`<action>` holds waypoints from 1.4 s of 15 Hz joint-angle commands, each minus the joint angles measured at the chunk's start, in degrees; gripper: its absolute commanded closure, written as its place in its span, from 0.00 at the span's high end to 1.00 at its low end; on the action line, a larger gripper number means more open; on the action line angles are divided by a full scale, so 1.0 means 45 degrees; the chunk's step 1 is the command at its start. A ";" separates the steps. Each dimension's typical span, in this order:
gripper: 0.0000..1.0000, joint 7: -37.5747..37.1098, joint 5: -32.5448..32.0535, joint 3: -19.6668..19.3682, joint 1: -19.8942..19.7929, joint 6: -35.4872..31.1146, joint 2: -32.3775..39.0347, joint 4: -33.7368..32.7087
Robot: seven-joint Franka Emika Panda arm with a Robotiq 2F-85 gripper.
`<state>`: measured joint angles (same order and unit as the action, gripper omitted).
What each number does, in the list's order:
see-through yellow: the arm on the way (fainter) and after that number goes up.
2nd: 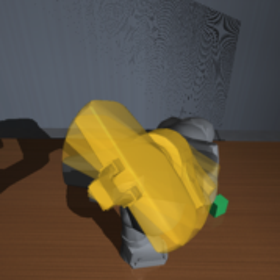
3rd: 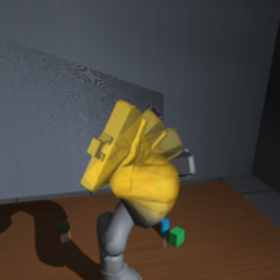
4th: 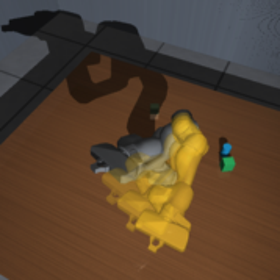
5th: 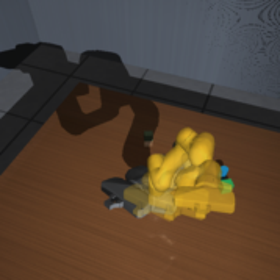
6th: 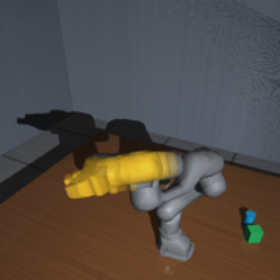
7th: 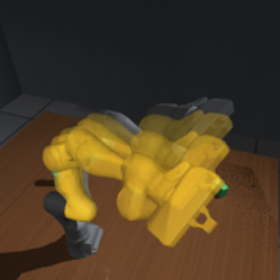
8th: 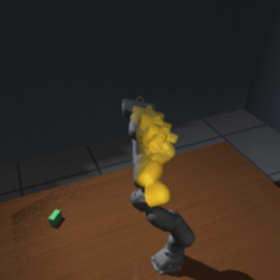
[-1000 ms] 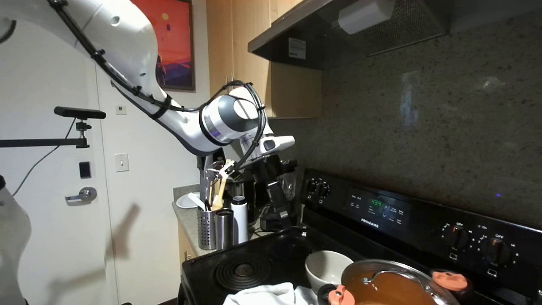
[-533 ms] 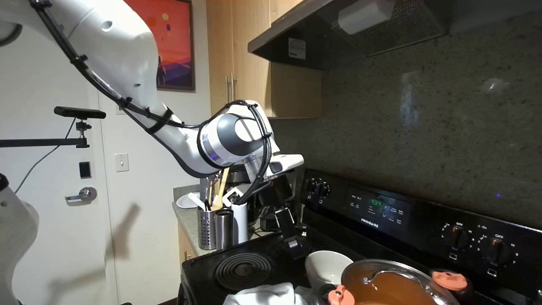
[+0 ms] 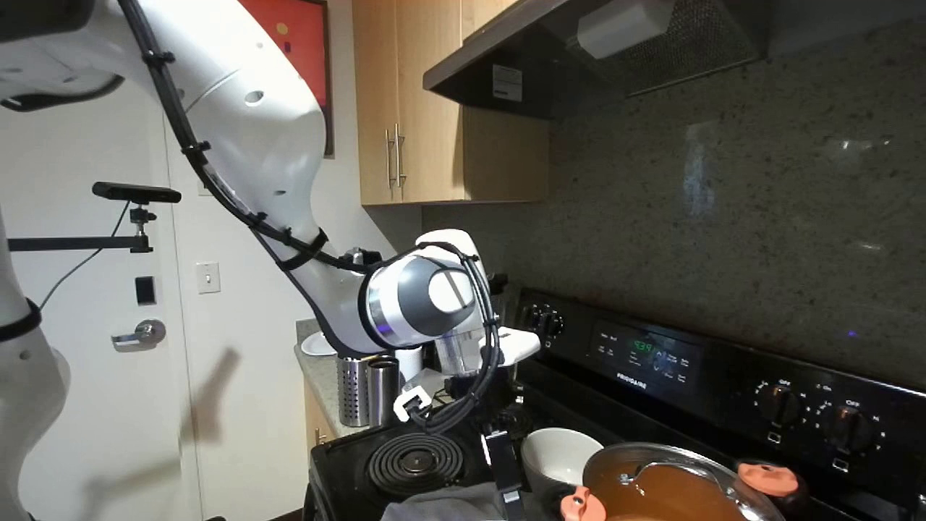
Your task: Move the white bottle closer to the silver bottle then move the large white bowl to the back left of the stove, then move the small white bowl to the front left of the stove
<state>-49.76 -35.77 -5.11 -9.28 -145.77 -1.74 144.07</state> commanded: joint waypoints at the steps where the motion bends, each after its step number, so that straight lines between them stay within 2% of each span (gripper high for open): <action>1: 1.00 0.0440 -0.0111 -0.0388 -0.0050 -0.0217 0.0276 0.0188; 10: 1.00 0.0515 0.0145 -0.0851 -0.0005 -0.0224 0.0289 0.1021; 11: 0.97 0.0452 0.0100 -0.0880 -0.0014 -0.0207 0.0300 0.1112; 12: 0.73 0.0393 0.0119 -0.0920 -0.0034 -0.0210 0.0272 0.1223; 14: 0.71 0.0327 0.0111 -0.0973 -0.0046 -0.0186 0.0236 0.1374; 21: 0.16 0.0100 0.0105 -0.0947 0.0028 -0.0130 0.0053 0.1422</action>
<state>-48.75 -35.66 -9.27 -9.27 -145.78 0.57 149.17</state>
